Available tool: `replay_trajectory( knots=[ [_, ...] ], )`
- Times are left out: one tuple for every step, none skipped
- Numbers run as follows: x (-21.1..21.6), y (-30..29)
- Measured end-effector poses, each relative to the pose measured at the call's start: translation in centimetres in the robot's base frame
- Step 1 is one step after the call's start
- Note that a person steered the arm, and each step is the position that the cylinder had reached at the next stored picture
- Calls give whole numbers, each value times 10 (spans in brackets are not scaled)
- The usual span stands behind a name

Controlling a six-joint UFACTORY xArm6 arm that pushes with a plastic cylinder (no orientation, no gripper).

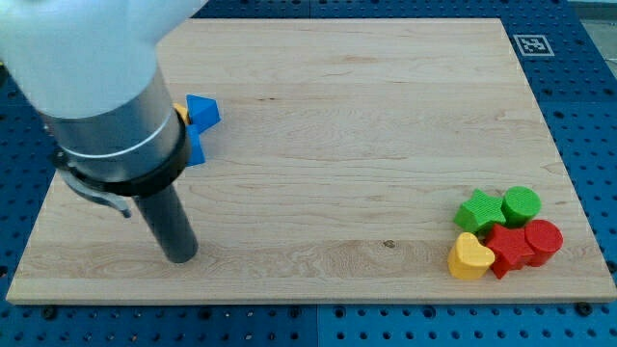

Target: Move your arm towards blue cube

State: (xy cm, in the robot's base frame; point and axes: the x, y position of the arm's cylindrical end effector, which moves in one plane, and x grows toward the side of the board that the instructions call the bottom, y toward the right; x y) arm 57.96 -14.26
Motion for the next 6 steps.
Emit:
replay_trajectory(
  knots=[
    [0,-41],
    [0,-86],
    [0,-132],
    [-5,-162],
    [-20,-162],
    [-51,-162]
  ],
)
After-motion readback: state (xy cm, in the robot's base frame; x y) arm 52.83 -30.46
